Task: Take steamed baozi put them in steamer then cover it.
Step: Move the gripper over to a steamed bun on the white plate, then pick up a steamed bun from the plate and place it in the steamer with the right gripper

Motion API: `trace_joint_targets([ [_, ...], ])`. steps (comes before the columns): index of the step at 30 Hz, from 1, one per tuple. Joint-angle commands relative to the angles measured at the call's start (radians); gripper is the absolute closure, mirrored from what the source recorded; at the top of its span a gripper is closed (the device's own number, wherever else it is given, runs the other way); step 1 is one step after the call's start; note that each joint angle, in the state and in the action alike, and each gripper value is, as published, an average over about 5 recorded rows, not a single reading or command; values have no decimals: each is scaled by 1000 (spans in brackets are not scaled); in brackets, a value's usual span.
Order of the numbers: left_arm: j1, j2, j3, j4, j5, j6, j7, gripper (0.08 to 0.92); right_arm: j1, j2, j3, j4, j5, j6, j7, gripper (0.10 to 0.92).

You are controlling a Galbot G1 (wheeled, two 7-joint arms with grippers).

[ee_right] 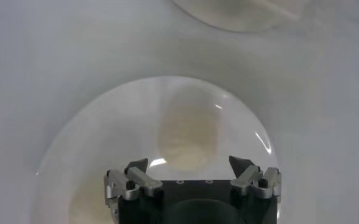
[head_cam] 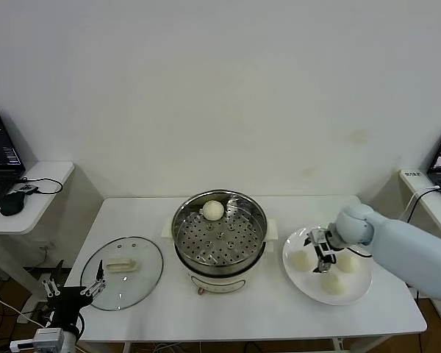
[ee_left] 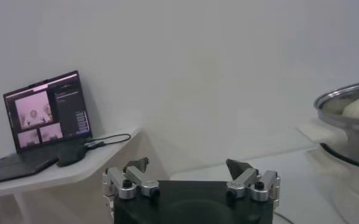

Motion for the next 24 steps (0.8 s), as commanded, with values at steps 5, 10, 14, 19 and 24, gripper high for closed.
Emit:
trace_joint_targets([
  [5,-2,0,1,4,0,0,0,177,-37,60,24,-52,-28,-8,7,231],
  [10,-5,0,4,6,-3,0,0,177,-32,57,22,-55,-24,-15,-1,309],
  [14,-7,-2,6,6,-4,1,-1,177,-8,44,15,-46,-11,-12,-16,358],
  [19,-7,-2,5,2,-4,2,-1,177,72,1,-10,-4,41,-15,-45,367],
  [24,-8,0,7,-8,-5,4,0,177,267,-69,-75,60,139,-25,-94,364],
])
